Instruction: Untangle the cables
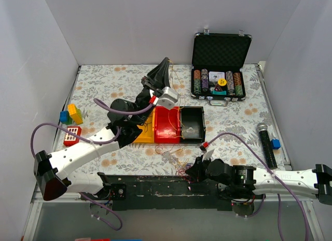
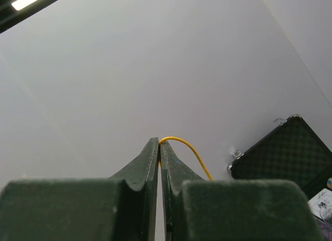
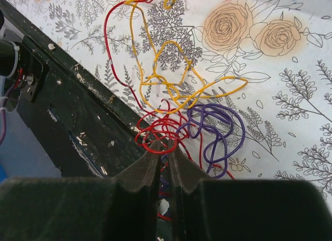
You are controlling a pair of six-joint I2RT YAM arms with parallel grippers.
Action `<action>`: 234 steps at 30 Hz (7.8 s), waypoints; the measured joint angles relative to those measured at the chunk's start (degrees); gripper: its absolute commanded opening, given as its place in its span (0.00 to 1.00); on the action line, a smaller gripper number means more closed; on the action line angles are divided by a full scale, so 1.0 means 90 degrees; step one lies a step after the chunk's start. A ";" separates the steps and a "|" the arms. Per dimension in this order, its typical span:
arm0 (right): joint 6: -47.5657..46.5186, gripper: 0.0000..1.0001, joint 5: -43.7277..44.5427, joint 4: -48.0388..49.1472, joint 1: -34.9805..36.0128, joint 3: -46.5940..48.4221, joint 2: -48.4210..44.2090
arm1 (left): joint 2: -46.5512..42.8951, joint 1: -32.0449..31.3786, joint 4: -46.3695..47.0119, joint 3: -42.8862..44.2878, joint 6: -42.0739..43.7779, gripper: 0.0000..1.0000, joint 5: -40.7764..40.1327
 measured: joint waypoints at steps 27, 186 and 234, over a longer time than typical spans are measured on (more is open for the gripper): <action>0.0250 0.11 0.0024 -0.0041 0.0044 -0.0199 -0.0172 | 0.0114 0.0923 0.0087 -0.0097 -0.0347 0.00 0.0481; 0.0236 0.01 0.0631 -0.1336 0.0126 0.0505 -0.0498 | 0.0699 -0.0049 -0.6258 -0.1894 -0.3140 0.43 0.4376; 0.0386 0.01 0.0376 -0.0170 0.0131 -0.0294 0.0199 | -0.0522 -0.0323 -0.6989 0.0109 -0.4070 0.01 0.3512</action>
